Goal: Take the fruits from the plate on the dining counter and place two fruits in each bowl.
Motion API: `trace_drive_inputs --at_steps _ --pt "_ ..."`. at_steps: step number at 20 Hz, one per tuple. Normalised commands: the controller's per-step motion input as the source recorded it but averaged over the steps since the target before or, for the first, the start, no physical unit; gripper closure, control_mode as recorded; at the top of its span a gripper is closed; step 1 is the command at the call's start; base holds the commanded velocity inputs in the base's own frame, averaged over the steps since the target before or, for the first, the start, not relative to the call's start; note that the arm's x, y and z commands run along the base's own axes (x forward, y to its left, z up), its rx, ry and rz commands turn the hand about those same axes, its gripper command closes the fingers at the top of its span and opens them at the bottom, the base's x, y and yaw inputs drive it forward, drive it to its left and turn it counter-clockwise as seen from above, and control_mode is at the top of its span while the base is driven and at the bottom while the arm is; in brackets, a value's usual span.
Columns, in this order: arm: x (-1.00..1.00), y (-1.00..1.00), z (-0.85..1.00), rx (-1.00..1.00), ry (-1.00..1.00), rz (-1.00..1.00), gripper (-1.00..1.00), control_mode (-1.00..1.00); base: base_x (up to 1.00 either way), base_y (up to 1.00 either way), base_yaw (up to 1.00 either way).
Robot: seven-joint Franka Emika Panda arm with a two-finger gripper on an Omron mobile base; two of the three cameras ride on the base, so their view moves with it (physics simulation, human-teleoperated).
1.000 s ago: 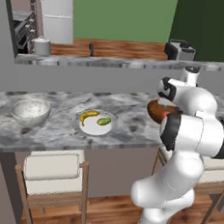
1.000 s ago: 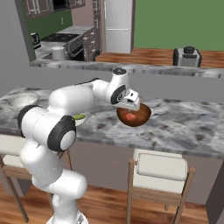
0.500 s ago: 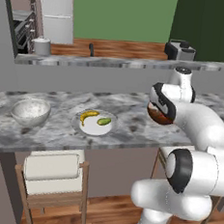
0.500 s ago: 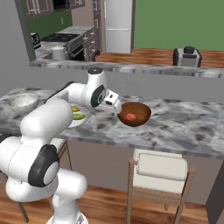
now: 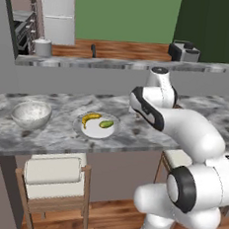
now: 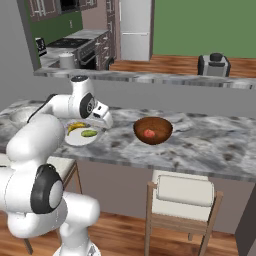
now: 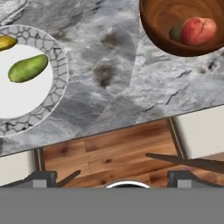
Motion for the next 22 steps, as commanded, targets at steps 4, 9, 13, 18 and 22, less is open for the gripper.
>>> trace_drive_inputs --at_steps 4,9,13,18,22 --pt "0.09 0.98 0.07 0.0 0.21 0.0 -1.0 -1.0 0.0 0.0 0.0" --pt "0.15 0.54 0.01 0.04 0.2 0.0 -1.0 -1.0 0.0 0.0 0.0" --pt "0.43 0.0 -0.2 0.13 0.06 -0.04 -1.0 -1.0 0.0 0.0 0.0" --pt "0.41 0.14 -0.38 0.07 0.0 -0.19 -1.0 -1.0 0.0 0.0 0.0" --pt "0.69 0.14 -0.08 0.01 0.0 -0.29 -1.0 -1.0 0.0 0.0 0.0"
